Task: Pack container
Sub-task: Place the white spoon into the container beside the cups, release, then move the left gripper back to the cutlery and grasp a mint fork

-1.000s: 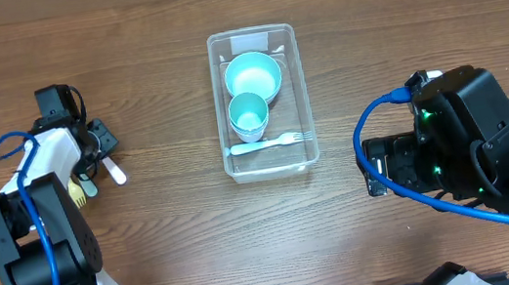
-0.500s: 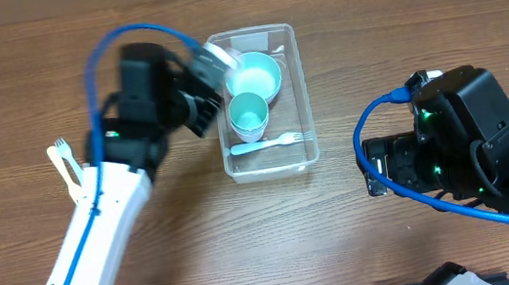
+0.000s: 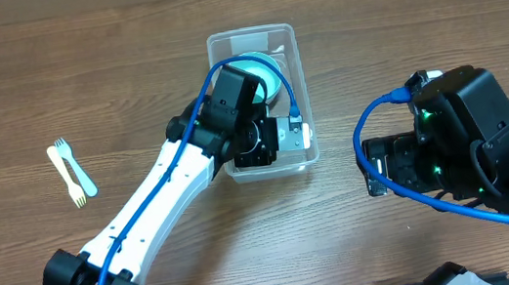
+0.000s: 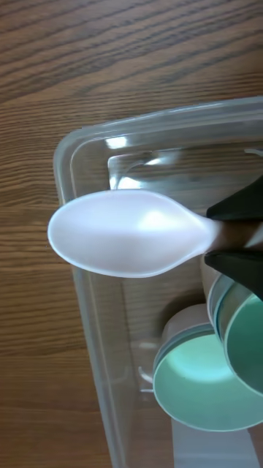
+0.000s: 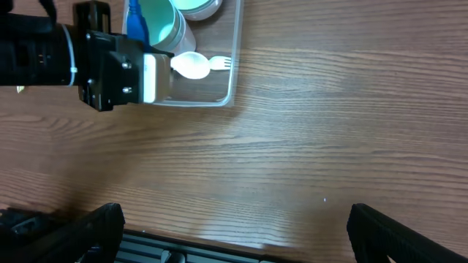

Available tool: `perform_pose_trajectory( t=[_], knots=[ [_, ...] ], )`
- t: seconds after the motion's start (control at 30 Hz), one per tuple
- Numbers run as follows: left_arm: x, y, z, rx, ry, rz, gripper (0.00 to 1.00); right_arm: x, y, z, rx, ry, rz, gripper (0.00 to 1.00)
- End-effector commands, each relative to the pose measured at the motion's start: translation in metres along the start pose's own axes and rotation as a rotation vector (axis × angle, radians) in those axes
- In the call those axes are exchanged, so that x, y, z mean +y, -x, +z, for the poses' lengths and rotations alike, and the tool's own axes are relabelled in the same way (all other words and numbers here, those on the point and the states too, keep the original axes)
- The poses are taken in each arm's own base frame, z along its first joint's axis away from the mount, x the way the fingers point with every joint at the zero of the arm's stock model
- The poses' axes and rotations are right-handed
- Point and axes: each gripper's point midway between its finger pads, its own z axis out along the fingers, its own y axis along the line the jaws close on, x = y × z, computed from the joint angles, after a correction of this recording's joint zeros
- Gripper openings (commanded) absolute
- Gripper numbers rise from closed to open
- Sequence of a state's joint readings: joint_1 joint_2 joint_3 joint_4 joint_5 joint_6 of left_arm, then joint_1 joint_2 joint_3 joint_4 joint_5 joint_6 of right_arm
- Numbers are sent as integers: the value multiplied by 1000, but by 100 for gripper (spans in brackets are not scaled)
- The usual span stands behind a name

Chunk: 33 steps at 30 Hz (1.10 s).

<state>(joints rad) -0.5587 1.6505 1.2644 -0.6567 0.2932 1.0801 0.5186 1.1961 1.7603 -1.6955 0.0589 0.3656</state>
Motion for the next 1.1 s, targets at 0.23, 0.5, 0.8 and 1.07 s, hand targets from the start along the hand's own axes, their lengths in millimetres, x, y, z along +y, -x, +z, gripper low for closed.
perform_pose_trajectory(
  t=[0.23, 0.5, 0.8, 1.07],
  knots=[
    [12, 12, -23, -31, 70, -159, 100, 0, 1, -1, -9, -1, -1, 100],
    [68, -17, -168, -35, 633, -833, 100, 0, 1, -1, -9, -1, -1, 100],
    [59, -127, -215, 27, 765, -1394, 100, 0, 1, -1, -9, -2, -1, 100],
    [36, -179, -181, 208, 745, -1707, 100, 0, 1, -1, -9, -1, -1, 100]
  ],
)
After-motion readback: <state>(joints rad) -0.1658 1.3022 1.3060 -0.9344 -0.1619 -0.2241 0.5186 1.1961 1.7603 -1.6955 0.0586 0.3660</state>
